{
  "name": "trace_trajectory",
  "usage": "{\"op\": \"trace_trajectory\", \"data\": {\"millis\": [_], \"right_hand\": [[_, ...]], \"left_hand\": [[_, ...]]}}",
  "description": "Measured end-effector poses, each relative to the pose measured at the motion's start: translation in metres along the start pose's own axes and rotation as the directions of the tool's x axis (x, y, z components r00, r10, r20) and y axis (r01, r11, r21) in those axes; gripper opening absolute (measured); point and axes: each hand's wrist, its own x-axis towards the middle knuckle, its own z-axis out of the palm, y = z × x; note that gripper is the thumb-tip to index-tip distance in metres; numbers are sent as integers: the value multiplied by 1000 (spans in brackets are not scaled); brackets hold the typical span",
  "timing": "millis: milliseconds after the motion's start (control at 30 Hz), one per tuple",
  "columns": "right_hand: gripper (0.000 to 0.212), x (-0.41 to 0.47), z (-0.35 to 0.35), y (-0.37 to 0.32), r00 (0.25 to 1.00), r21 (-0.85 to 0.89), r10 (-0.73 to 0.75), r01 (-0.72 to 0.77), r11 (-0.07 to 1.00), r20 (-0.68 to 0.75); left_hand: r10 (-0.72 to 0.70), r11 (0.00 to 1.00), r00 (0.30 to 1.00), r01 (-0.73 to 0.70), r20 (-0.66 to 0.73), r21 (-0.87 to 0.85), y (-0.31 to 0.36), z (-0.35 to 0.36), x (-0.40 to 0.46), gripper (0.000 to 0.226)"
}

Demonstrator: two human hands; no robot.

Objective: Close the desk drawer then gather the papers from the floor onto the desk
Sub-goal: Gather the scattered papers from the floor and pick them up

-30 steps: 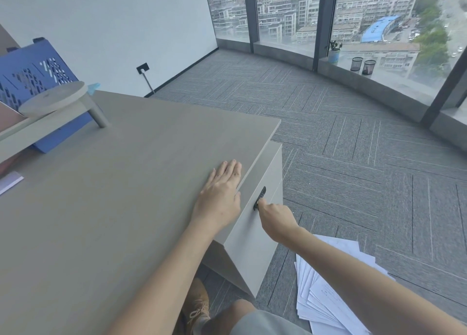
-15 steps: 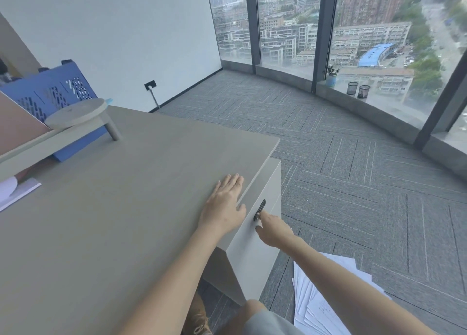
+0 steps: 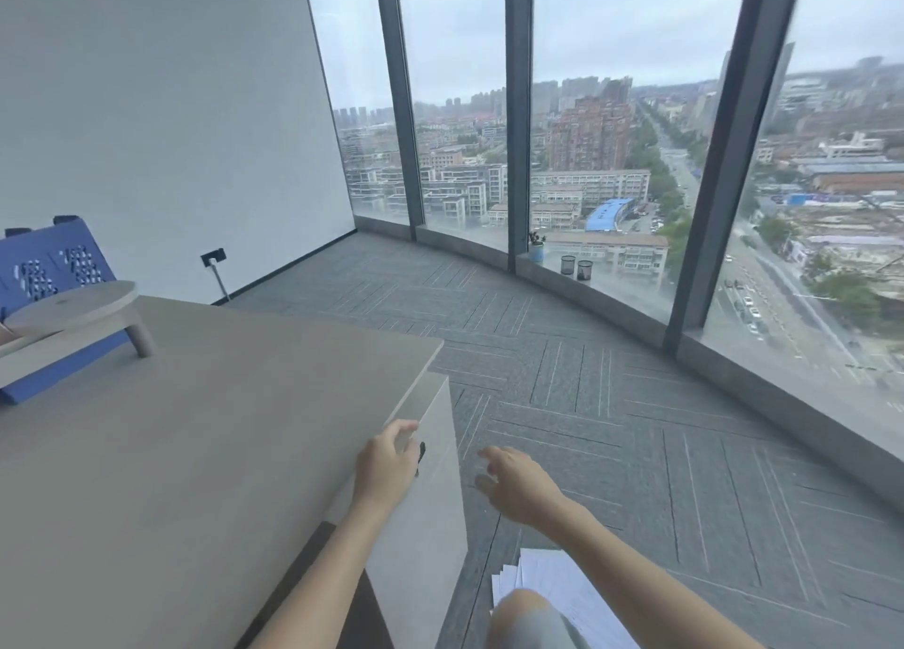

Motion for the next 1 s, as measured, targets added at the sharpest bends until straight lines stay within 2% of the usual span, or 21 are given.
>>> {"op": "trace_trajectory", "data": {"millis": [267, 500, 733, 1000], "right_hand": [[45, -68, -55, 34, 985, -7, 53, -55, 998, -163], [43, -80, -64, 75, 968, 16, 184, -184, 983, -169], [41, -49, -36, 125, 963, 21, 258, -257, 966, -74], [36, 17, 0, 200, 938, 64, 346, -346, 936, 7]], "left_hand": [[35, 993, 993, -22, 113, -117, 29, 36, -23, 27], [49, 989, 972, -15, 230, -150, 35, 77, -21, 27], [-81, 979, 935, 140, 345, -150, 5, 141, 8, 29], [-284, 941, 845, 336, 454, -36, -38, 226, 62, 32]]}}
